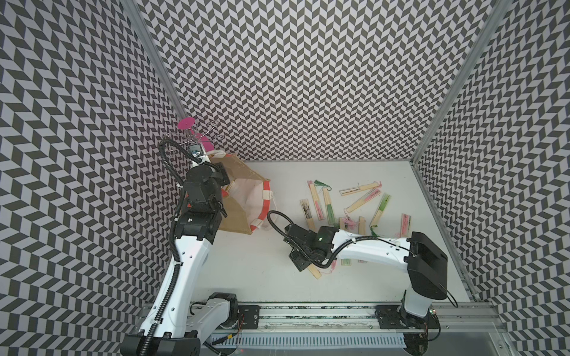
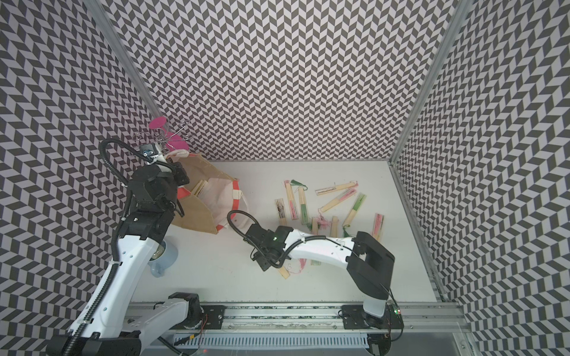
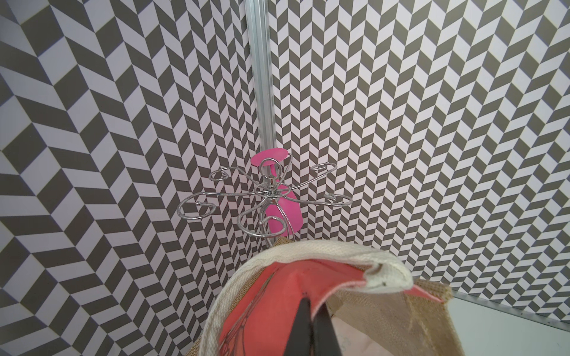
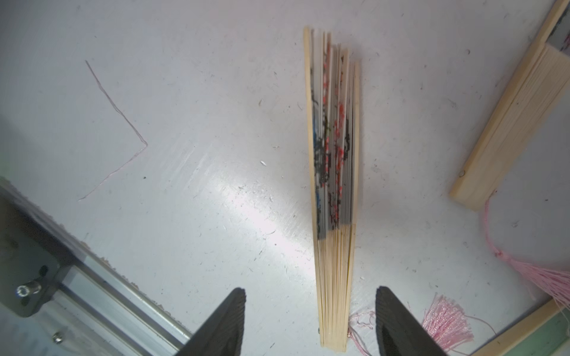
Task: Take out the folding fans from the tote bags
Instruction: Place the folding fan at the center of the board, then adjust the folding fan at the center of the board.
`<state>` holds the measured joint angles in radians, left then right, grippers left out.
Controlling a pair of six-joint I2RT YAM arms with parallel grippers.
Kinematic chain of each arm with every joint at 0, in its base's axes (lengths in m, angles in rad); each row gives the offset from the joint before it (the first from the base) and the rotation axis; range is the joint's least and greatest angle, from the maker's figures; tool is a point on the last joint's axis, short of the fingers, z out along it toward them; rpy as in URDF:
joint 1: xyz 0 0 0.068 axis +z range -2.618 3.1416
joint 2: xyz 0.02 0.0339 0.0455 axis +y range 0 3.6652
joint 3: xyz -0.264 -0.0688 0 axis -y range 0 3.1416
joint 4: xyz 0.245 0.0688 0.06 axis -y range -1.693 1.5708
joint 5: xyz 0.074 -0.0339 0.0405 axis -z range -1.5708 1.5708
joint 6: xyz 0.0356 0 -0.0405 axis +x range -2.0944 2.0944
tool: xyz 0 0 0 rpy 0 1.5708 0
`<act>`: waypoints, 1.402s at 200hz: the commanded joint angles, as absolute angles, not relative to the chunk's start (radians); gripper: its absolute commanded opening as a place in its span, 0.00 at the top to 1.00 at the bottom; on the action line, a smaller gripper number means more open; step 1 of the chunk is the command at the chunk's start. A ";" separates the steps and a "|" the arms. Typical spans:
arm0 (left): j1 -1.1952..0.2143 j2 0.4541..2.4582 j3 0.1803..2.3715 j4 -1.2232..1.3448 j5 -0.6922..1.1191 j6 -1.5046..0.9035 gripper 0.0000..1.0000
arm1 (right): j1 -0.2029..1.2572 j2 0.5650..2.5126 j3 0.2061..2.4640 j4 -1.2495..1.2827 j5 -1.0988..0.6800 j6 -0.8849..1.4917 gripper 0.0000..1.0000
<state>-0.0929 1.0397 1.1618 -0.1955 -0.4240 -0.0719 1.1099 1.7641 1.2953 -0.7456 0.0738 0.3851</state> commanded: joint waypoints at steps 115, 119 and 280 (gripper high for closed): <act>-0.087 1.009 1.209 -0.123 -0.409 -0.075 1.00 | 0.986 1.752 1.042 -0.518 -0.154 0.267 0.50; -0.087 1.009 1.209 -0.124 -0.409 -0.075 1.00 | 0.986 1.752 1.040 -0.515 -0.161 0.269 0.50; -0.087 0.995 1.190 -0.124 -0.399 -0.086 1.00 | 1.011 1.770 1.020 -0.477 -0.126 0.334 0.69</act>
<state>-0.0910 1.0267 1.1618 -0.1959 -0.4042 -0.0727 1.0058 1.7630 1.0309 -0.5007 -0.1642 0.3229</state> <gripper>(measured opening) 0.049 0.325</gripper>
